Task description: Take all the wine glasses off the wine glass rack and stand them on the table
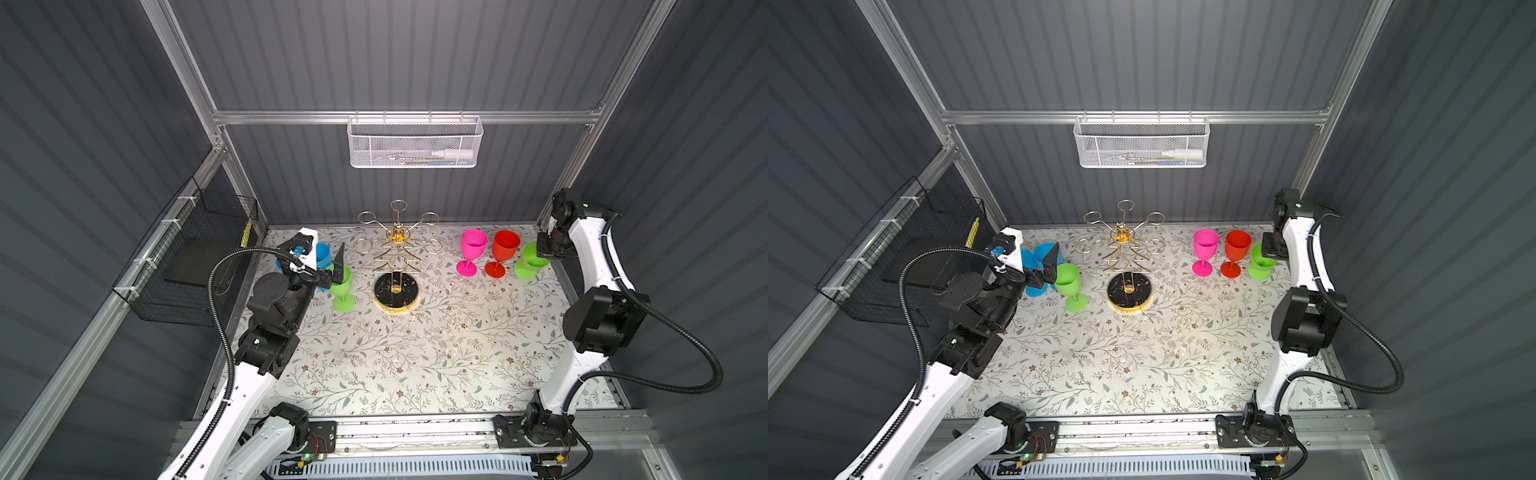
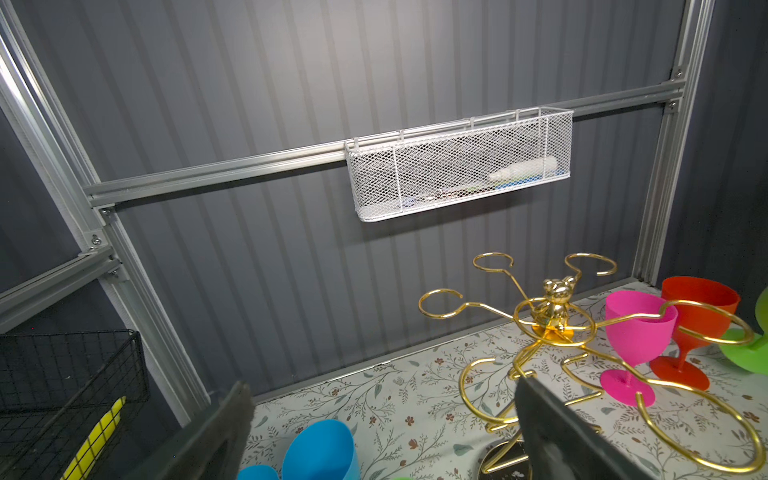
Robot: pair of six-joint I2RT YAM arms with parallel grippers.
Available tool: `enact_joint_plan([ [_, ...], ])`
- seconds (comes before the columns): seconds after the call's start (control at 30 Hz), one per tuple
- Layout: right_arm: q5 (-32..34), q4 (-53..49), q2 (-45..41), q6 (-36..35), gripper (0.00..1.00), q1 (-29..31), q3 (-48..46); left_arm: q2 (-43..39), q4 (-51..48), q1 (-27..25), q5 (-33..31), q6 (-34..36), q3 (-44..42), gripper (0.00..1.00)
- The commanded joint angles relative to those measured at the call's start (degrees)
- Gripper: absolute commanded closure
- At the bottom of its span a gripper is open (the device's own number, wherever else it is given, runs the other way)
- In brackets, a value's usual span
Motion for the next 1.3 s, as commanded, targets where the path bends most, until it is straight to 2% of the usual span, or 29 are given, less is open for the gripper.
enact_joint_plan([
  [0.0, -1.7, -2.7, 2.9, -0.5, 1.00, -0.8, 4.3, -1.0, 1.1, 0.1, -1.9, 1.2, -0.9, 0.00],
  [0.3, -3.9, -3.8, 9.1, -0.5, 1.00, -1.6, 8.0, 1.0, 0.7, 0.2, -1.9, 1.1, 0.4, 0.00],
  [0.43, -4.5, -3.4, 9.8, -0.2, 0.89, -1.7, 8.1, 1.0, 0.4, 0.2, -1.9, 0.9, 0.8, 0.00],
  [0.53, -6.0, -3.3, 9.3, 0.2, 0.87, -2.0, 8.9, 1.1, 0.6, 0.2, -2.5, 1.2, 0.5, 0.00],
  [0.63, -8.1, -2.0, 7.6, 0.6, 0.80, -2.6, 9.2, 1.3, 1.2, 0.2, -3.2, 1.1, 0.1, 0.00],
  [0.77, -9.6, 1.3, 3.6, 1.2, 0.62, -3.9, 8.3, 1.1, 2.6, 0.2, -4.3, 0.9, -1.0, 0.00],
  [0.9, -11.6, 5.1, -1.5, 2.3, 0.53, -5.5, 6.0, 1.4, 4.3, 0.6, -4.3, -0.1, -2.0, 0.00],
  [0.97, -12.9, 7.7, -4.9, 2.9, 0.51, -5.7, 3.3, 1.6, 5.1, 0.8, -4.6, -0.8, -2.7, 0.00],
  [1.07, -17.9, 14.8, -13.5, 4.0, 0.48, -5.7, -6.7, 1.4, 6.6, 1.1, -5.4, -2.1, -4.8, 0.00],
  [1.27, -26.9, 38.4, -40.2, 7.1, 0.40, -4.9, -38.2, -3.2, 11.3, 2.6, -8.5, -7.4, -13.0, 0.00],
])
